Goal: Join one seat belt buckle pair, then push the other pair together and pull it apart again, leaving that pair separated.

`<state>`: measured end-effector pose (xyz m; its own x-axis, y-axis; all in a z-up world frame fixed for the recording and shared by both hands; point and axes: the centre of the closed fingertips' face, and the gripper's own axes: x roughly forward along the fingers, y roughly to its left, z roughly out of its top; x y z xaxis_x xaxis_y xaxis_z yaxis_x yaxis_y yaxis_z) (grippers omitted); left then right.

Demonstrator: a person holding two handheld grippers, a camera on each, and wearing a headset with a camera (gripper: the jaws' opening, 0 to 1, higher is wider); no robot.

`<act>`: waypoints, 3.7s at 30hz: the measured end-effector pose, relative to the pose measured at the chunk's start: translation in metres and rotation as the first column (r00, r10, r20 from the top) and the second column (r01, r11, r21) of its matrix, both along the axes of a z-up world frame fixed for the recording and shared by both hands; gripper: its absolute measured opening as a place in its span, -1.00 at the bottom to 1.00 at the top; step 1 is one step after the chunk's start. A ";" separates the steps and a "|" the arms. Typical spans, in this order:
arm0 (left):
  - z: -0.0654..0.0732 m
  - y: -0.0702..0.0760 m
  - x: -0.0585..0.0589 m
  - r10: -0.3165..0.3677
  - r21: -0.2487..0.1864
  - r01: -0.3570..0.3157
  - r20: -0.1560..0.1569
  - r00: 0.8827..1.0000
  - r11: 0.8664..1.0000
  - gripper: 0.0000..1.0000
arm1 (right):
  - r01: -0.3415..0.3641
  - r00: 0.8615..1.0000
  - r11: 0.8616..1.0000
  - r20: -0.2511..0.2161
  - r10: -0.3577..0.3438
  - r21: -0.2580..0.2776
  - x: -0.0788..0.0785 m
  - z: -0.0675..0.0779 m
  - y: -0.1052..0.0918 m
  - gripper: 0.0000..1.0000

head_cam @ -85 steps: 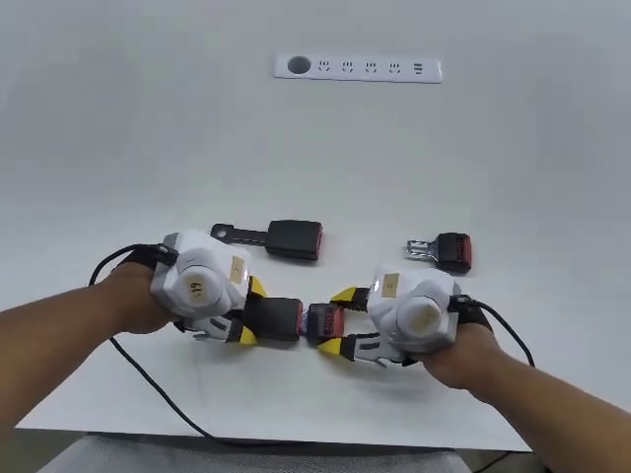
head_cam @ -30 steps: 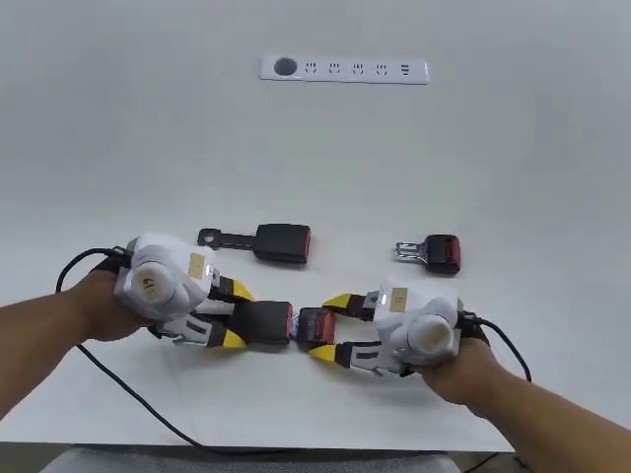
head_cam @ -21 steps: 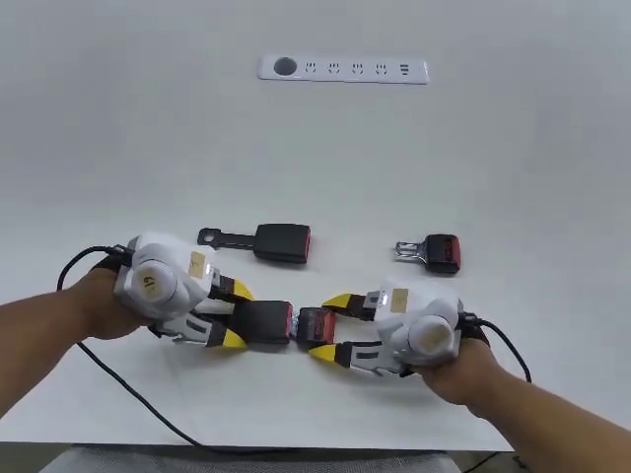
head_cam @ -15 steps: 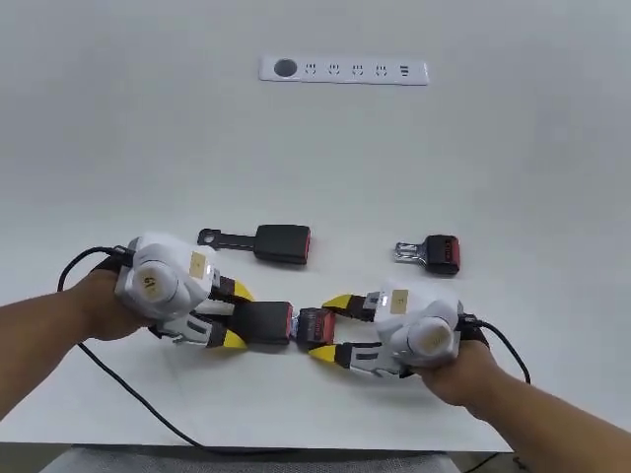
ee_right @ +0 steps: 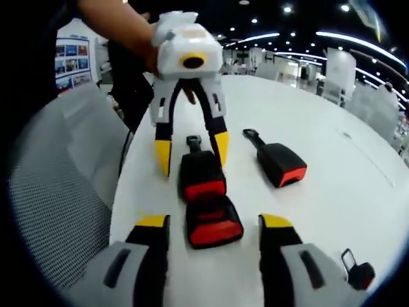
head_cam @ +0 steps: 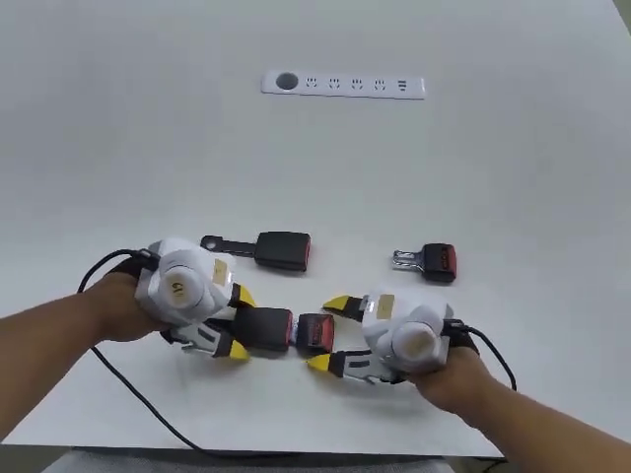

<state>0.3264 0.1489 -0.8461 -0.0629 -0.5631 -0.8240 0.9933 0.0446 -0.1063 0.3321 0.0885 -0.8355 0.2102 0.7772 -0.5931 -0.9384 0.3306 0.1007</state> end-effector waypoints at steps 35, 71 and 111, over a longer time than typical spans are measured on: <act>0.084 0.015 0.117 0.188 -0.173 -0.152 0.210 0.959 0.973 0.55 | 0.121 0.992 0.990 0.050 -0.118 -0.068 0.095 0.051 -0.151 0.64; -0.004 -0.026 0.123 0.032 -0.109 -0.021 0.100 0.994 0.994 -0.16 | -0.108 0.993 0.987 -0.057 0.101 -0.119 0.098 -0.010 -0.169 0.03; -0.006 -0.028 0.116 -0.051 -0.116 0.061 0.081 0.995 0.991 -0.32 | -0.088 0.996 0.995 0.019 0.087 0.051 0.105 -0.015 -0.132 -0.28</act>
<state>0.4425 0.1211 -0.8519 -0.0352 -0.6538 -0.7558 0.9994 -0.0195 -0.0297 0.4372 -0.0435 -0.8501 0.1492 0.8224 -0.5489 -0.9653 0.2416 0.0995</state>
